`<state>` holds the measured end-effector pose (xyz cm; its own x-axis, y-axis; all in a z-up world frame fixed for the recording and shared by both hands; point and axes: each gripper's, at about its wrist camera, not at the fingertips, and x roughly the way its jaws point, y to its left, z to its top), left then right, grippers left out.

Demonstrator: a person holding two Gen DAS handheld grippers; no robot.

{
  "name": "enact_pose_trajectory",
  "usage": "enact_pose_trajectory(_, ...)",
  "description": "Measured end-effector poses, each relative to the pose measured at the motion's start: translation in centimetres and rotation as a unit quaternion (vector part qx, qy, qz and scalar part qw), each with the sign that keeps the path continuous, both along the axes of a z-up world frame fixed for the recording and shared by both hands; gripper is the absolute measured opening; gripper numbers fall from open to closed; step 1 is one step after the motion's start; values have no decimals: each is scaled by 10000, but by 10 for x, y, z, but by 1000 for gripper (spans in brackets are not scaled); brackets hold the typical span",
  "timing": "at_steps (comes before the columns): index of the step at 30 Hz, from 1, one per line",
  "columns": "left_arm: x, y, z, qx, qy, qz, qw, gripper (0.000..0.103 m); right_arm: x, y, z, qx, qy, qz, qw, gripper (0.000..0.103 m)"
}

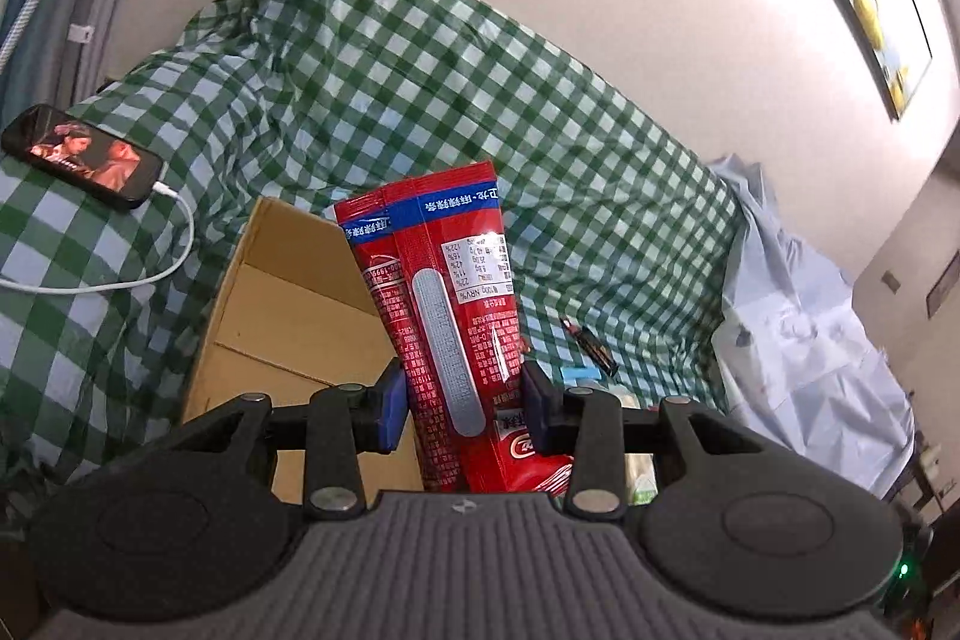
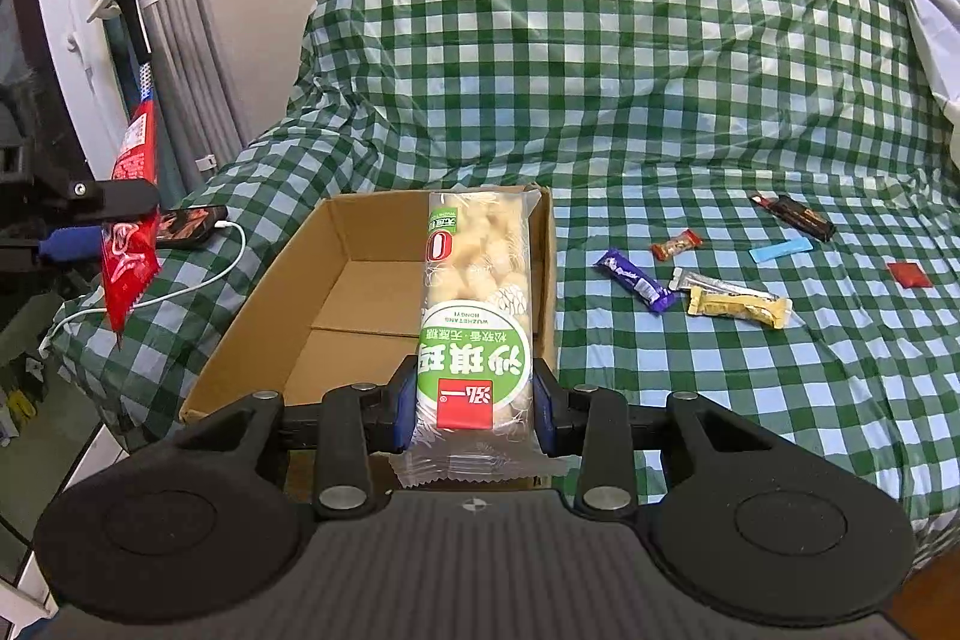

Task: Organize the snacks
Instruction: 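Carry the red wafer pack and cracker pack over the box with both tools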

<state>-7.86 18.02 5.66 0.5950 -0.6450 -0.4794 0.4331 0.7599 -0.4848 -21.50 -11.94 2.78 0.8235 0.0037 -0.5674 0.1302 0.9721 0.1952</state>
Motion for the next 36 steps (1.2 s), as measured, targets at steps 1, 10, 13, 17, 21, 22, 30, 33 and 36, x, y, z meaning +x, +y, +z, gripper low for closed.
enact_pose_trajectory(1,2,-3,-1,23,11,-35,10000,43,1,0,-1,1,12,1,10000,39)
enact_pose_trajectory(10,12,-27,-14,897,14,57,9960,43,13,1,-6,1,105,52,9999,39)
enact_pose_trajectory(13,19,-36,-20,1235,57,74,9923,43,19,3,-8,-13,127,86,9999,39)
enact_pose_trajectory(17,33,-41,-29,1380,223,36,9902,43,31,4,-10,-35,149,148,9998,39)
enact_pose_trajectory(21,43,-48,-35,1587,235,64,9870,43,45,3,-15,-30,191,146,9997,39)
enact_pose_trajectory(22,46,-50,-37,1617,255,57,9865,43,48,3,-16,-24,209,144,9997,39)
enact_pose_trajectory(30,70,-66,-54,1953,360,11,9801,43,76,-1,-28,14,383,165,9991,39)
enact_pose_trajectory(33,79,-73,-61,2061,391,-27,9777,43,85,-1,-34,23,448,169,9988,38)
enact_pose_trajectory(36,92,-80,-70,2164,419,-50,9754,43,97,-1,-42,-95,465,236,9986,16)
